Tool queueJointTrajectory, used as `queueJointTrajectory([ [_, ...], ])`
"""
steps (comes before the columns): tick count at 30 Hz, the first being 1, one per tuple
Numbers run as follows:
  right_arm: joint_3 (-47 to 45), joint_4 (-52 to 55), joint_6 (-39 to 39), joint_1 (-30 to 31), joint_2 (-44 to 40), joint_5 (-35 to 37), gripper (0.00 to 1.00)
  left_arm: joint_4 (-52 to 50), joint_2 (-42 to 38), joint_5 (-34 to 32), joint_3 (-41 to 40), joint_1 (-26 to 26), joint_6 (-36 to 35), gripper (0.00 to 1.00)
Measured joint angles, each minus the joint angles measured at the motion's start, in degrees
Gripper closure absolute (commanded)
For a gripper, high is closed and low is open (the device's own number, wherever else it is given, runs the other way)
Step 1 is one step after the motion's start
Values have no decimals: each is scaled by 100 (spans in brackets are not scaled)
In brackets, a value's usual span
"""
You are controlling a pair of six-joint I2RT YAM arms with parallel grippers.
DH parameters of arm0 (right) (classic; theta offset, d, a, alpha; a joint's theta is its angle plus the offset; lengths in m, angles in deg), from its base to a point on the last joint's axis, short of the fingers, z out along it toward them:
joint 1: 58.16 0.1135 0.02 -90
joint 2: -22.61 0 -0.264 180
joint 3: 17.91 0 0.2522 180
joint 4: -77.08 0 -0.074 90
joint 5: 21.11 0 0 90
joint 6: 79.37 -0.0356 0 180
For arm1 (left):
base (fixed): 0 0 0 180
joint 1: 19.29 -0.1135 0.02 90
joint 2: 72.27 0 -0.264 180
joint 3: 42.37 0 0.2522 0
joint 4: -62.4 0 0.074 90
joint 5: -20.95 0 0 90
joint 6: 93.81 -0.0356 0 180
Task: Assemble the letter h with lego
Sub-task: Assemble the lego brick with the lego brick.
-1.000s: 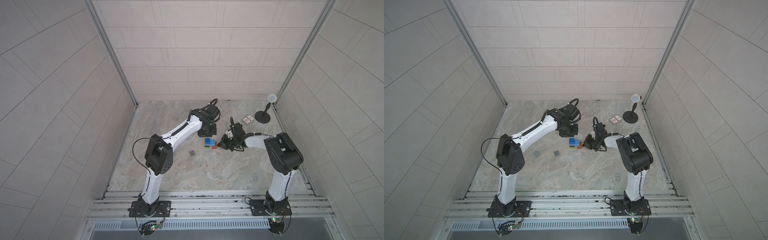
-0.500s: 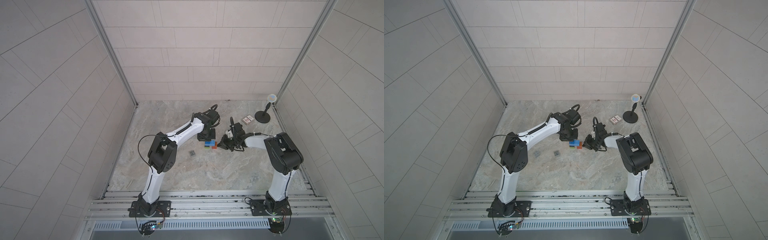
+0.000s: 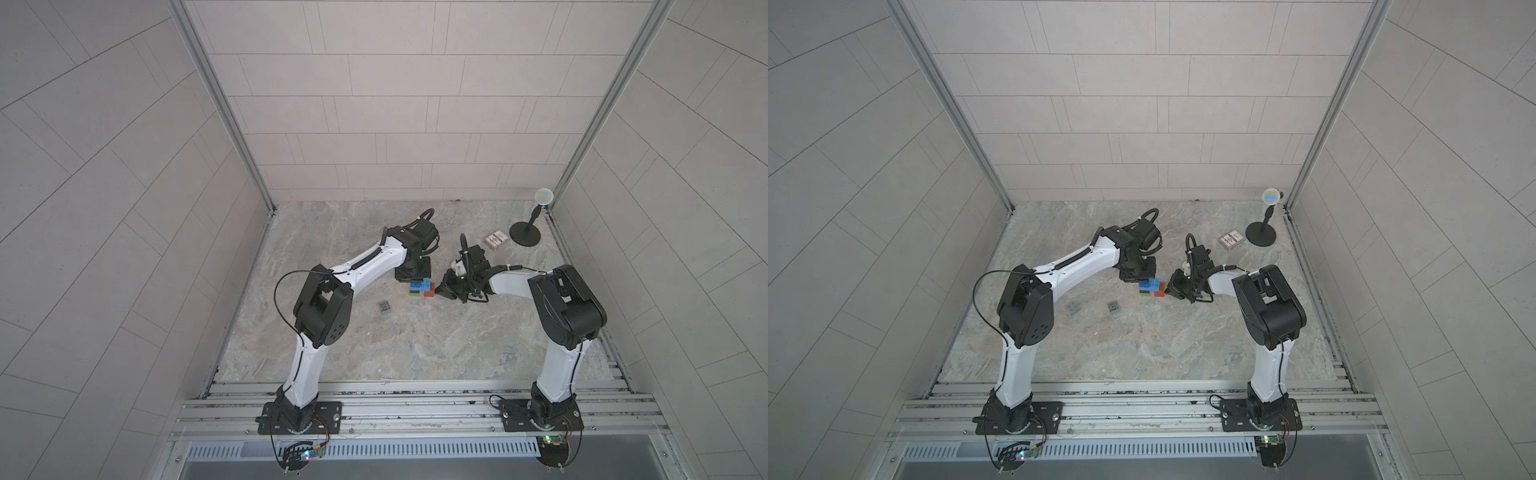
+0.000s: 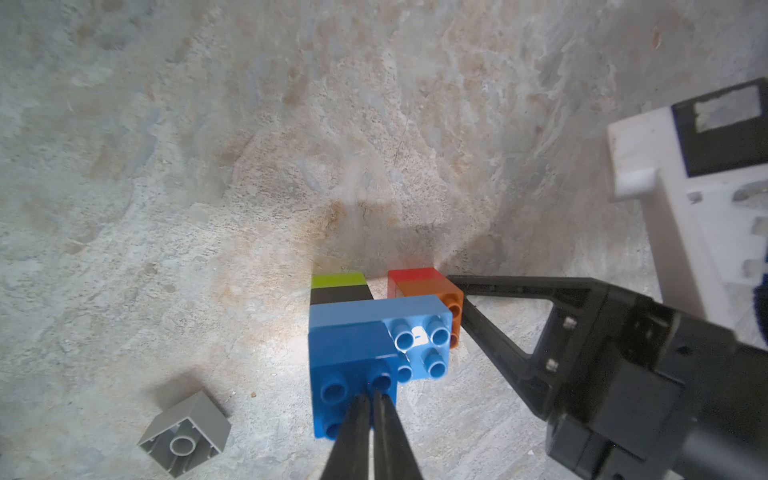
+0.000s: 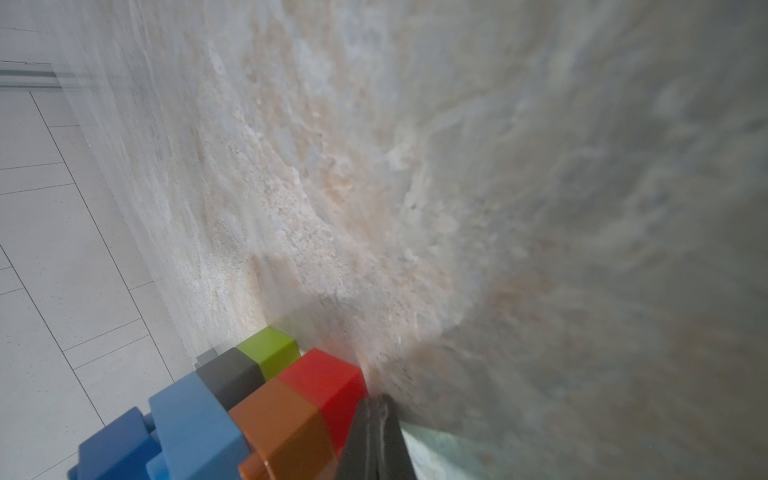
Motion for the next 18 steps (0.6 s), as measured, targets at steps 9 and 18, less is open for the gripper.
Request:
queueJointTrajectory([
  [9, 9, 20, 48, 0, 0, 2, 100, -52, 72, 343, 396, -142, -31, 76],
  [18, 11, 22, 55, 0, 0, 7, 100, -70, 149, 407, 387, -264, -103, 83],
])
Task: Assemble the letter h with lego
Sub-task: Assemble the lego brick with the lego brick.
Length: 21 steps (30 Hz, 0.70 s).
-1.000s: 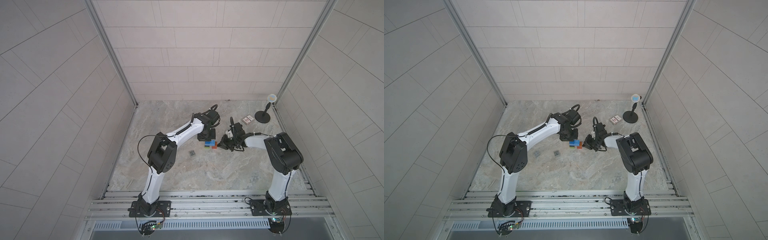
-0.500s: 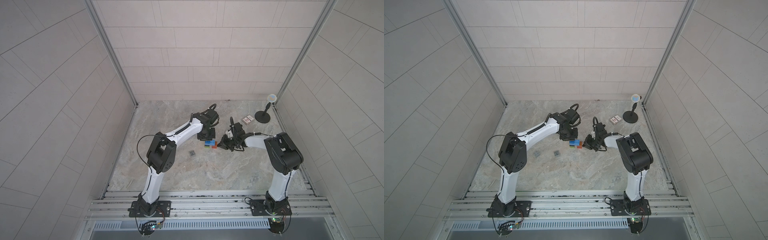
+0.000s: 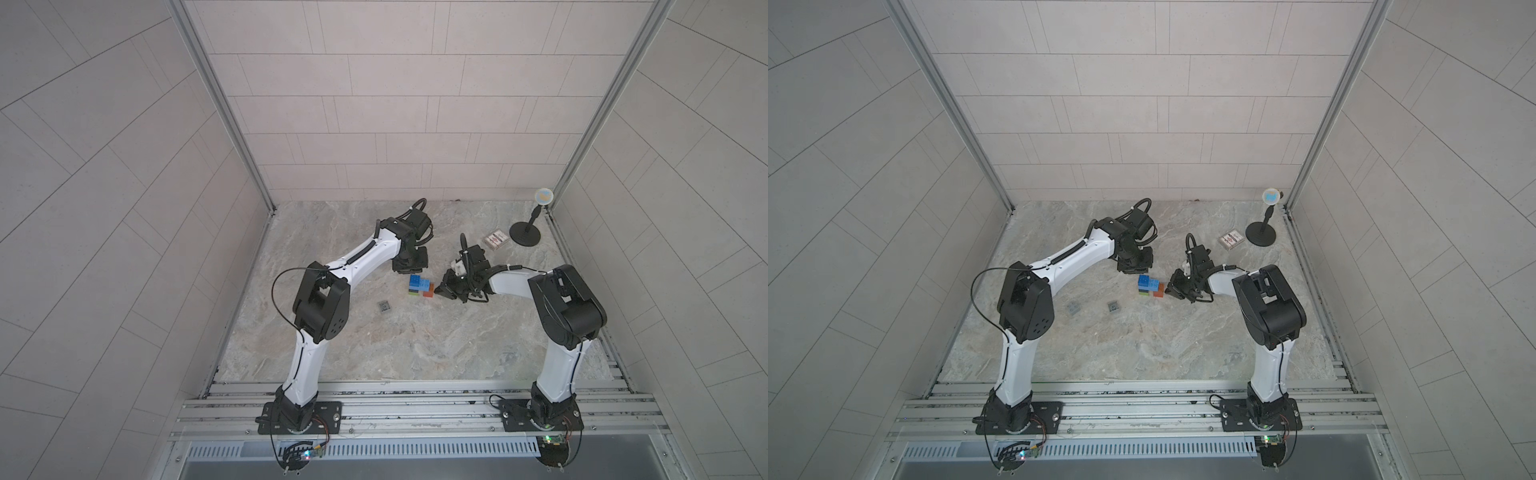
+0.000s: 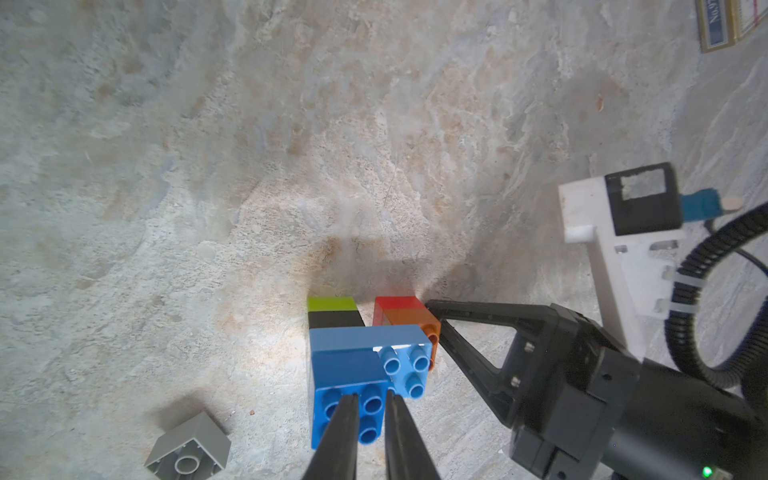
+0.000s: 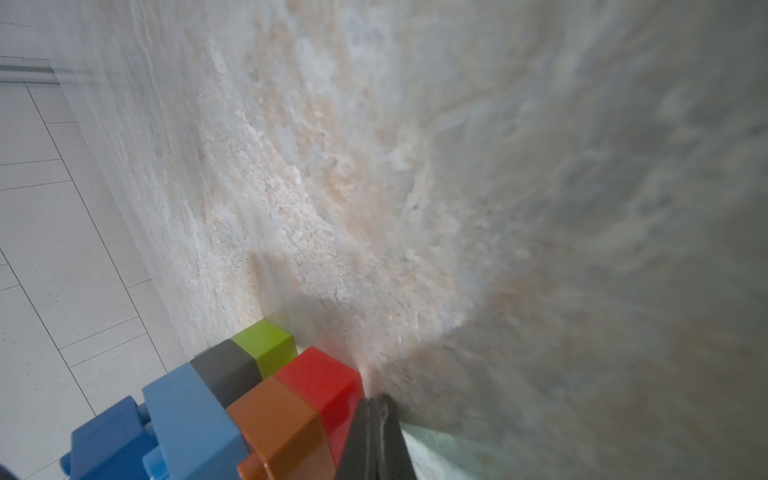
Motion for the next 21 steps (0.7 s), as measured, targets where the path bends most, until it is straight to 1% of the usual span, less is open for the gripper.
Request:
queueJointTrajectory([
  [4, 0, 0, 0, 0, 0, 0, 100, 188, -31, -11, -247, -44, -42, 84],
  [7, 0, 4, 4, 0, 0, 0, 100, 385, -83, 39, -389, -101, -52, 87],
  [13, 2, 13, 20, 0, 0, 0, 100, 758, -131, 46, -538, -136, -57, 87],
  [21, 15, 46, 44, -2, 0, 15, 100, 566, -249, -63, -577, 74, -76, 86],
])
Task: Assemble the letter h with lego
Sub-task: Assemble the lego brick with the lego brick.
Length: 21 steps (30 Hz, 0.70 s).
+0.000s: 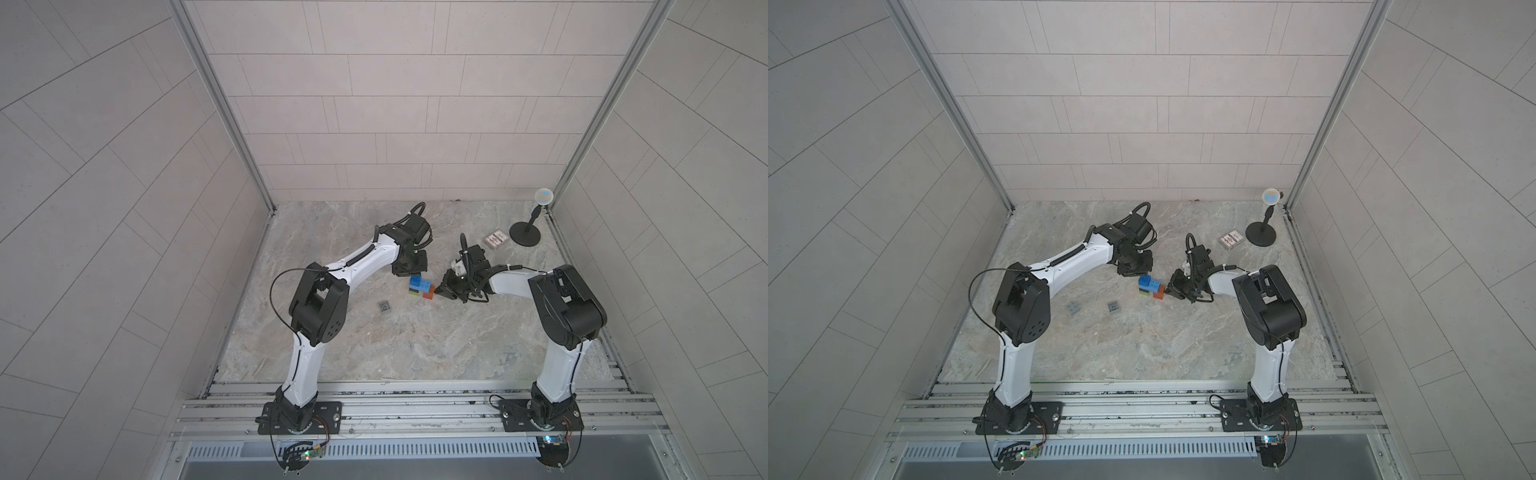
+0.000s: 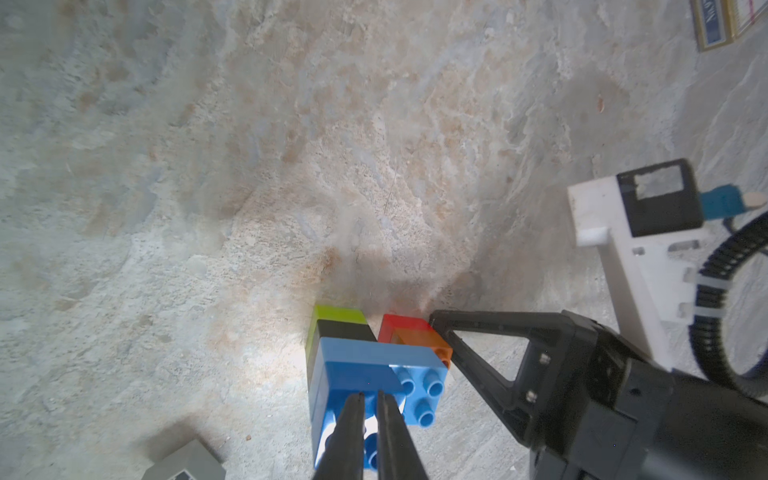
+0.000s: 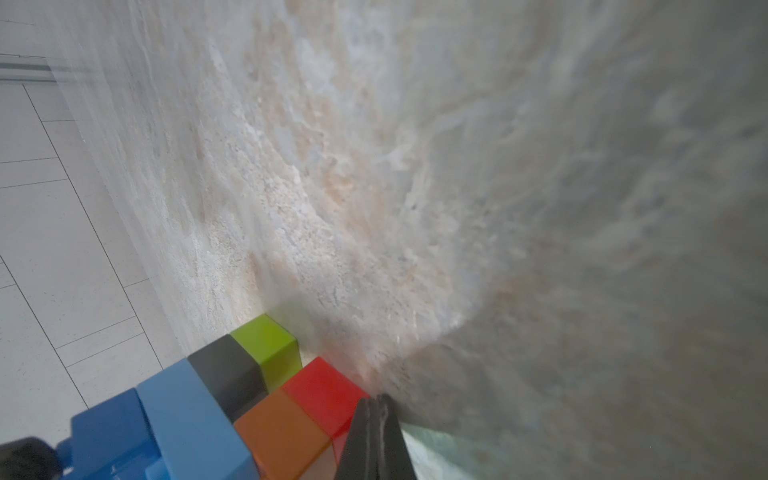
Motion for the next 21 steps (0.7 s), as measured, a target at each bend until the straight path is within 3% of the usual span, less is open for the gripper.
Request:
queueJointTrajectory([
  [21, 22, 42, 17, 26, 0, 24, 100, -638, -129, -173, 210, 136, -240, 89],
])
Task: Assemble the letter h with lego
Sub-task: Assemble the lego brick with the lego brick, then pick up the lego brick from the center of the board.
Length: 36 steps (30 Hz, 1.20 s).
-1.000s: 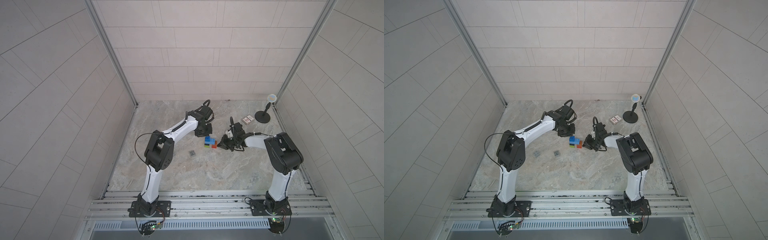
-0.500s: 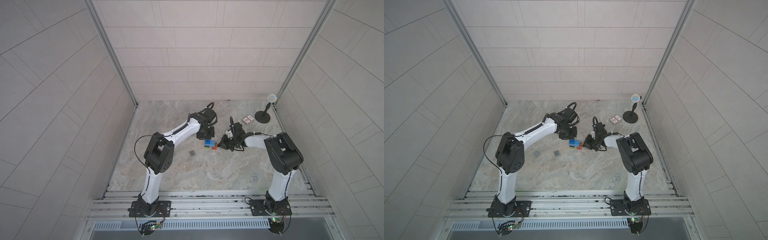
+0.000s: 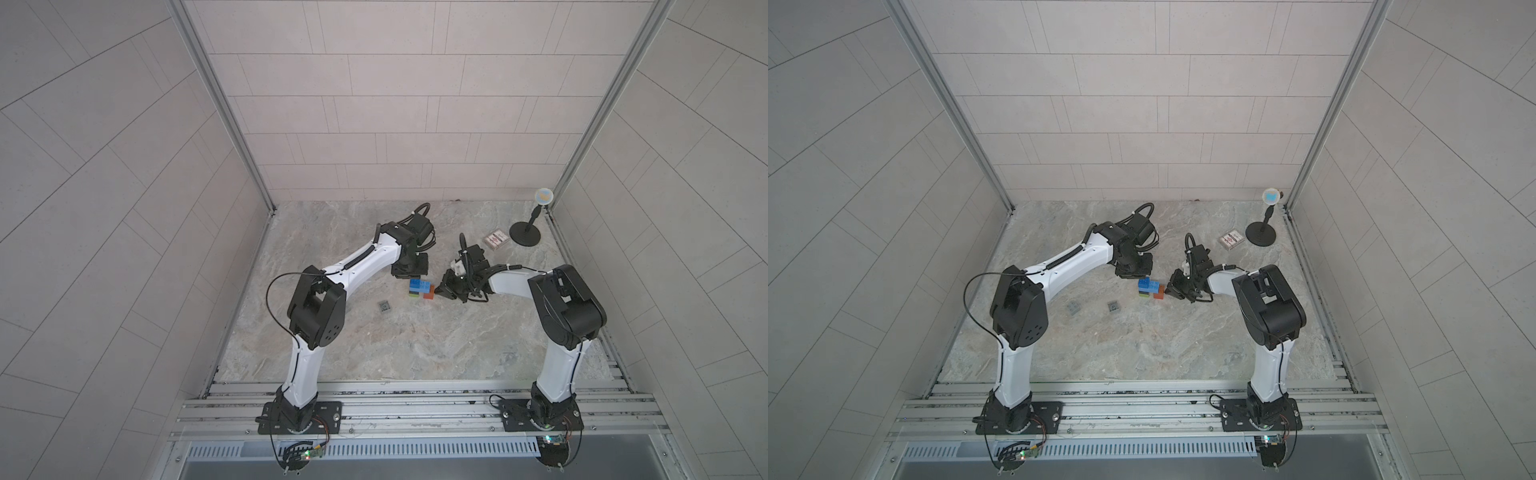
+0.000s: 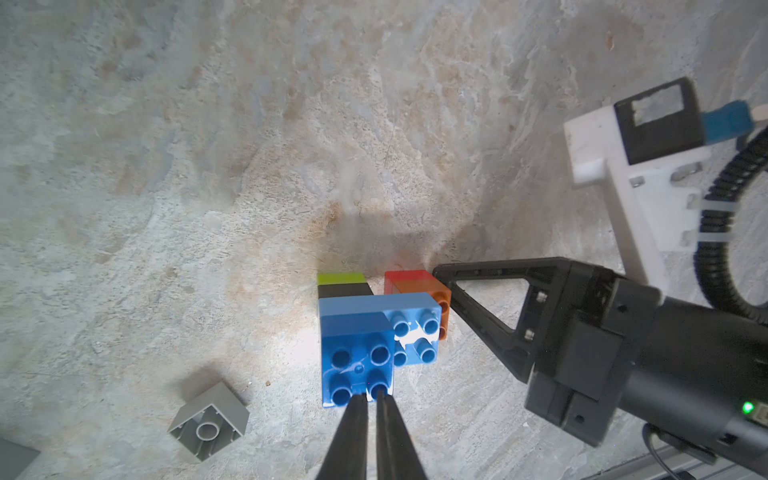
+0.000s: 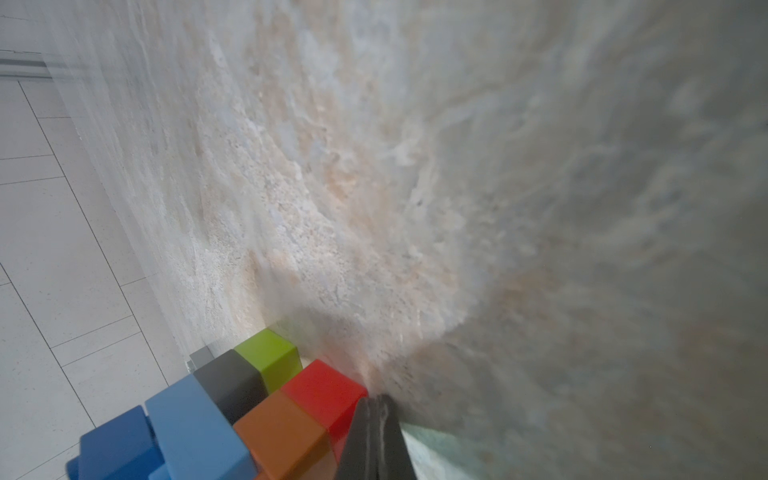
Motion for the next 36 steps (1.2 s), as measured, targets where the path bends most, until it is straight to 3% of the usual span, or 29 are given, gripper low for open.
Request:
queueJointTrajectory([
  [8, 15, 26, 4, 0, 0, 2, 100, 402, -76, 68, -520, -4, 37, 91],
  [16, 17, 37, 7, 0, 0, 4, 100, 433, -96, 72, -529, -4, 70, 91],
  [20, 17, 37, 24, 0, 0, 4, 100, 247, 26, 105, -232, -4, 109, 75],
  [24, 17, 39, 48, 0, -15, 68, 100, -35, 66, 127, 420, -4, 52, 44],
  [26, 17, 42, 70, 0, -42, 111, 95, -122, 39, 122, 804, -4, 17, 29],
  [29, 17, 68, 111, 0, -120, 173, 80, -162, -201, 74, 957, -61, 0, 21],
  [33, -4, 92, 168, 0, -376, 319, 54, -70, -1220, 4, -125, -201, 11, 11],
  [36, -92, 105, 247, 0, -691, 520, 43, 133, -2146, -24, -1405, -393, 92, 9],
])
